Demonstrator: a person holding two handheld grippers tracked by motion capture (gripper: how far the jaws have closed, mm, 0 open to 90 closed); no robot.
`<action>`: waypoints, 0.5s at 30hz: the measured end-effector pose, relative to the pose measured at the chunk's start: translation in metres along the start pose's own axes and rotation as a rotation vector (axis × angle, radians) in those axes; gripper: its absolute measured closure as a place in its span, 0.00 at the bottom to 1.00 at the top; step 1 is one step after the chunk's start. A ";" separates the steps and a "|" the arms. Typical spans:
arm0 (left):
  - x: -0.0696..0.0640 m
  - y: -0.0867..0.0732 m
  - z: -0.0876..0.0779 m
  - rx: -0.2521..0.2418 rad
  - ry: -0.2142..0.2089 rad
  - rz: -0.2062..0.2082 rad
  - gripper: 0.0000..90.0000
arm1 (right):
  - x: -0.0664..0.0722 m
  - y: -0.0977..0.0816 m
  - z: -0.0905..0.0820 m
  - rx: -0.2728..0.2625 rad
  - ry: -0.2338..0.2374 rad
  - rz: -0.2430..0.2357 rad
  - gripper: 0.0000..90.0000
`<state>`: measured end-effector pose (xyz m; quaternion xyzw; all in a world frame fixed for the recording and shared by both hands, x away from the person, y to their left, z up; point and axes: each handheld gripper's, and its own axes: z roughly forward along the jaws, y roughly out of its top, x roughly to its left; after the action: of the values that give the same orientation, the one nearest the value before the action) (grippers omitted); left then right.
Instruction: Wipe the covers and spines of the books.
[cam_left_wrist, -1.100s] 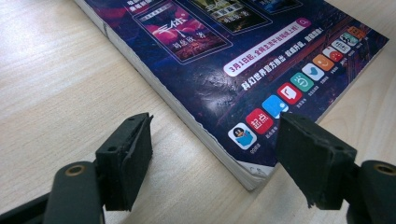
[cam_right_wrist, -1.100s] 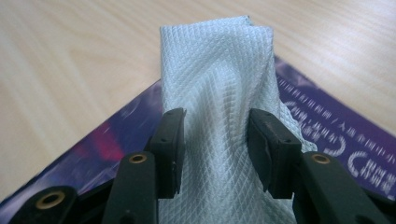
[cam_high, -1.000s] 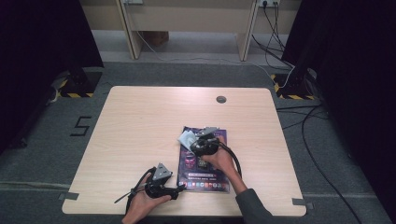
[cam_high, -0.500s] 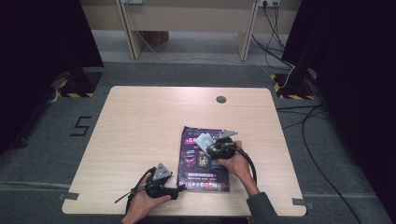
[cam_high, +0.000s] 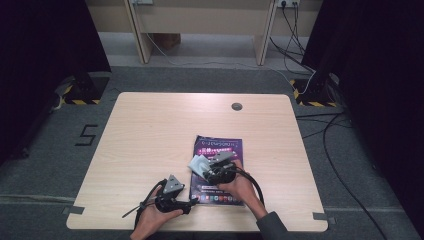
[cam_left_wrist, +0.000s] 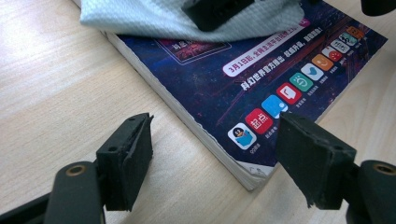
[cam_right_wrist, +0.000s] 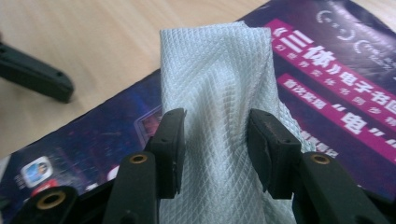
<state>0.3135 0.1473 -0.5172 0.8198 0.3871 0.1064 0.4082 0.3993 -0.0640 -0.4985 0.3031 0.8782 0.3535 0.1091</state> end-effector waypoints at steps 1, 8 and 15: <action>0.000 0.000 0.000 0.000 0.000 0.000 0.30 | 0.001 -0.001 -0.001 -0.003 0.005 -0.008 0.64; 0.000 0.000 0.000 -0.003 -0.001 -0.001 0.30 | 0.001 -0.017 -0.017 0.015 -0.004 0.003 0.63; 0.000 0.000 0.000 -0.001 0.000 0.001 0.30 | -0.028 -0.040 -0.042 0.010 -0.110 0.087 0.63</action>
<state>0.3135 0.1474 -0.5172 0.8200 0.3866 0.1068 0.4084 0.3859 -0.1270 -0.4960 0.3604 0.8586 0.3365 0.1400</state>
